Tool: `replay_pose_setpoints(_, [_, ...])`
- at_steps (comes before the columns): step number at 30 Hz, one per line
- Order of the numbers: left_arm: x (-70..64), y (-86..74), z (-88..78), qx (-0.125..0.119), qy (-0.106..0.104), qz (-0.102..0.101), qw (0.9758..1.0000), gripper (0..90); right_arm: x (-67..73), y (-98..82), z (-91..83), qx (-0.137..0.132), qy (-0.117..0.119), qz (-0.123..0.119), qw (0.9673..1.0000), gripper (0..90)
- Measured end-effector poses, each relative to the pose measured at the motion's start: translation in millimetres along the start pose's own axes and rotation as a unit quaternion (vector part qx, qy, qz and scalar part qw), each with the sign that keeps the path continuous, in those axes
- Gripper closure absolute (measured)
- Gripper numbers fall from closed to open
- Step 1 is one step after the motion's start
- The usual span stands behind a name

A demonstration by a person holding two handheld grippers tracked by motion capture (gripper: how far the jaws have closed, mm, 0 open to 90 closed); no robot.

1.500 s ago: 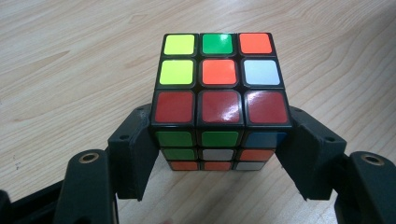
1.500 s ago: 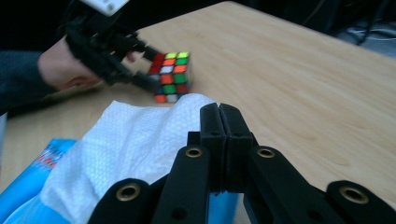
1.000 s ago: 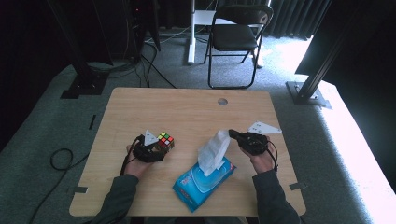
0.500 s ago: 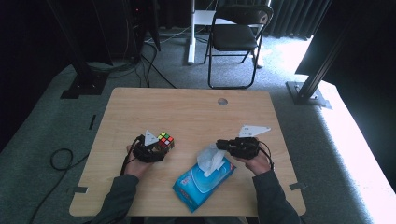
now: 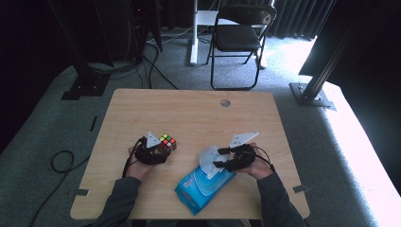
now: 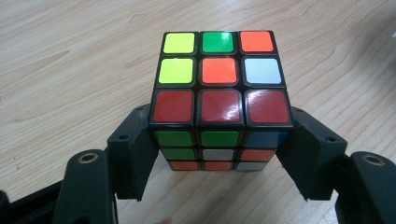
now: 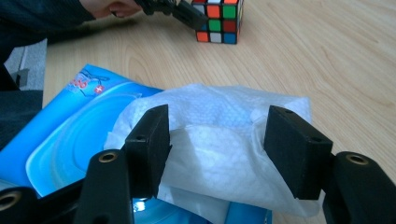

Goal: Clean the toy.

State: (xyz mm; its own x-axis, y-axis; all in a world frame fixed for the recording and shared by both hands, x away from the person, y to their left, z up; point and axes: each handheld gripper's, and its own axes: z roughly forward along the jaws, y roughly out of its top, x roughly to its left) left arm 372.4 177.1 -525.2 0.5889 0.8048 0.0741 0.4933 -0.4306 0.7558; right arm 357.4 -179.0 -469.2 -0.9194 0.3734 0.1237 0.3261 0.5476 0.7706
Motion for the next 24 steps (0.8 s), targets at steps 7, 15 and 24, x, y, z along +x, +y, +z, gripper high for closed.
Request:
replay_pose_setpoints(7, [0.0, -0.1, 0.2, 0.001, 0.000, 0.000, 1.0000, 32.8, 0.1, -1.3, 6.9, 0.023, -0.006, 0.003, 0.9997, 47.3])
replay_pose_setpoints(15, [-0.1, -0.1, 0.4, 0.001, 0.000, 0.001, 1.0000, 32.8, 0.2, -0.4, 11.2, 0.024, 0.016, 0.021, 0.9994, 80.9])
replay_pose_setpoints(24, [0.0, -0.1, 0.3, 0.002, 0.000, 0.001, 1.0000, 32.8, 1.3, 1.9, 10.8, 0.004, -0.006, 0.025, 0.9997, 86.2])
